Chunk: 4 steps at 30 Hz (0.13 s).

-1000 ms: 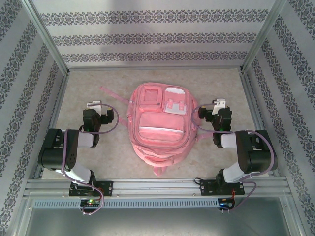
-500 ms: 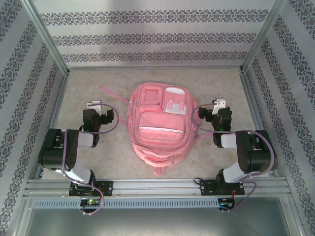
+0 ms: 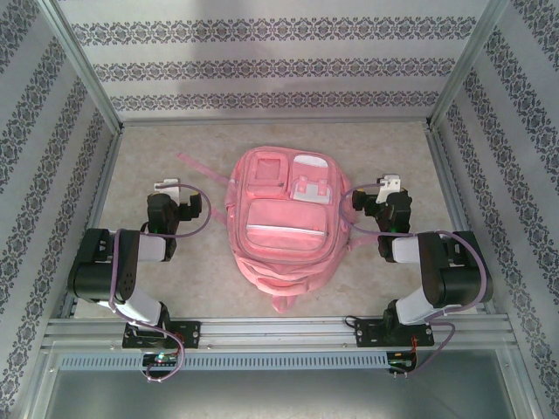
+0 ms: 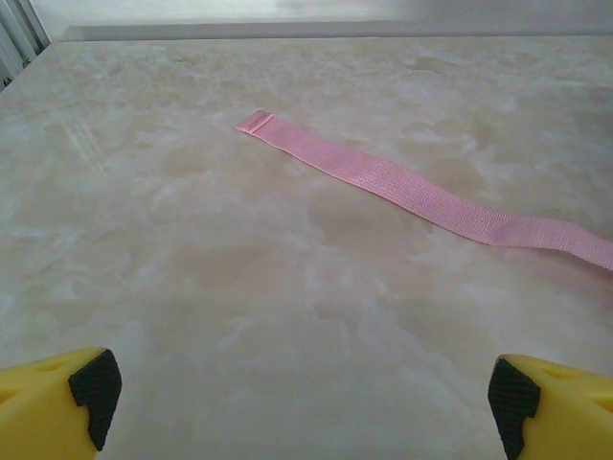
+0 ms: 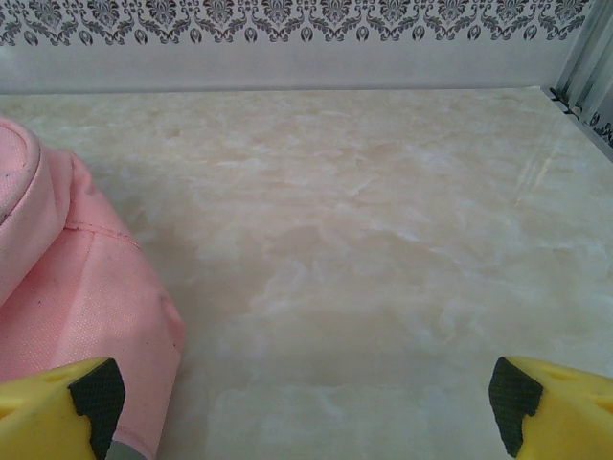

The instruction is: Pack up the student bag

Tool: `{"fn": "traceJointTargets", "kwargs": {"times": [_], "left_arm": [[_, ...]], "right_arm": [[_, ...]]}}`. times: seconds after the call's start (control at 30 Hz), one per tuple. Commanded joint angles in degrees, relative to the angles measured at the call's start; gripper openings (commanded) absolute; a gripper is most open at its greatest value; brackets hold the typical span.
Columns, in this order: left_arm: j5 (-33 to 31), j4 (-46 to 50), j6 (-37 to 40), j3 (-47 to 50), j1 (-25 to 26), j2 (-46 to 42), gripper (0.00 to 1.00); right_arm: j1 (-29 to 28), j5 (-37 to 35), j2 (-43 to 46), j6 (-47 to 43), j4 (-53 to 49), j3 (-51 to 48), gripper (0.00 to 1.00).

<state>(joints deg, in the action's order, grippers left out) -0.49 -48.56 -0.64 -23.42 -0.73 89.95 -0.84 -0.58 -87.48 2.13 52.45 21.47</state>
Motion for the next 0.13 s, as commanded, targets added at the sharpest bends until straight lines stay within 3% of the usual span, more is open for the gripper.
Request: {"fn": "traceJointTargets", "kwargs": {"times": [0.0, 0.1], "left_arm": [[-0.6, 0.2, -0.3, -0.2, 0.6, -0.3, 0.99], [-0.4, -0.1, -0.2, 0.1, 0.5, -0.3, 0.99]], "right_arm": [[0.5, 1.0, 0.3, -0.2, 0.7, 0.2, 0.98], [0.5, 1.0, 0.3, -0.2, 0.7, 0.2, 0.98]]}}
